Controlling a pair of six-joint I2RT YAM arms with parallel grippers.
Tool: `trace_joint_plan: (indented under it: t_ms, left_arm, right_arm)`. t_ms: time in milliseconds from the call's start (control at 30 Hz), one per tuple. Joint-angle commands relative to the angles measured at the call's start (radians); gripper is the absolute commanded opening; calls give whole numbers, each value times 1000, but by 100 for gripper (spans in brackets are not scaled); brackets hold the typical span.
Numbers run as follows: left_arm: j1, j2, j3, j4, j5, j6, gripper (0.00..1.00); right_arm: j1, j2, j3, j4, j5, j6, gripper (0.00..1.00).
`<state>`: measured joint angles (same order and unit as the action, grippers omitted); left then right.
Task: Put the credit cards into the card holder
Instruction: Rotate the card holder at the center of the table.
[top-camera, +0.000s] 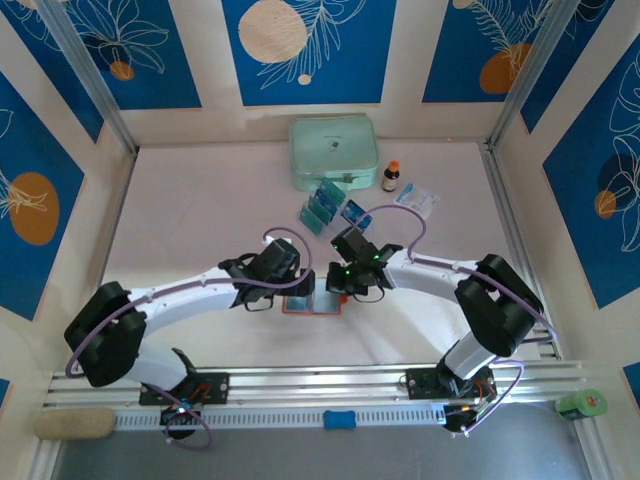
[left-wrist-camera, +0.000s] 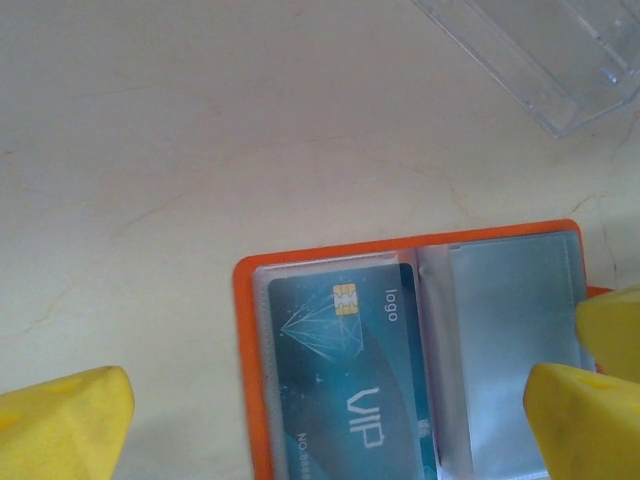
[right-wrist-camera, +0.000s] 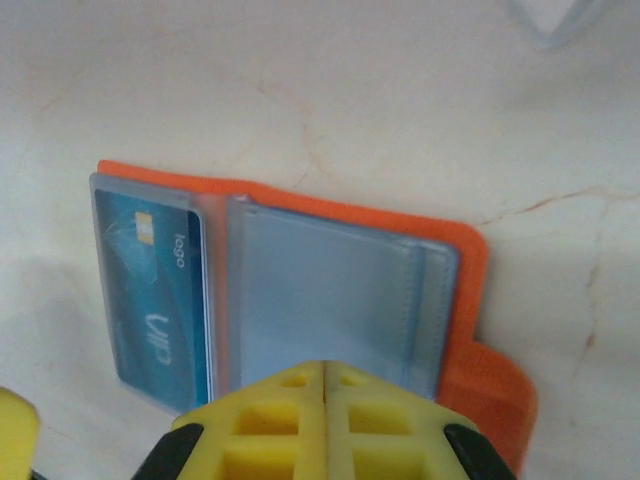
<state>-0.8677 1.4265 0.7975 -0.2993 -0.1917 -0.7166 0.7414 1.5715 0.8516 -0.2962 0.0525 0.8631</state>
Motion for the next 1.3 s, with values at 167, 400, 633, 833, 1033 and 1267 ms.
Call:
trace_joint_plan:
  t_ms: [167, 400, 633, 833, 1033, 1267]
  left_arm:
    - [-28, 45, 22, 12, -9, 17, 100]
    - [-32, 54, 5, 33, -6, 8, 100]
    - [-35, 55, -5, 36, -8, 8, 100]
    - [-34, 50, -16, 38, -9, 6, 100]
    - [-35, 44, -17, 40, -11, 7, 100]
    - [-34, 44, -14, 38, -12, 12, 100]
  right_arm:
    - [-51, 8, 14, -11, -27, -58, 0]
    - [-57, 35, 24, -18, -61, -81, 0]
    - [-53, 64, 24, -6, -86, -83, 0]
    - [-53, 50, 34, -20, -85, -88, 0]
    - [-57, -7, 54, -59, -73, -97, 0]
    - [-48, -108, 26, -97, -48, -70, 0]
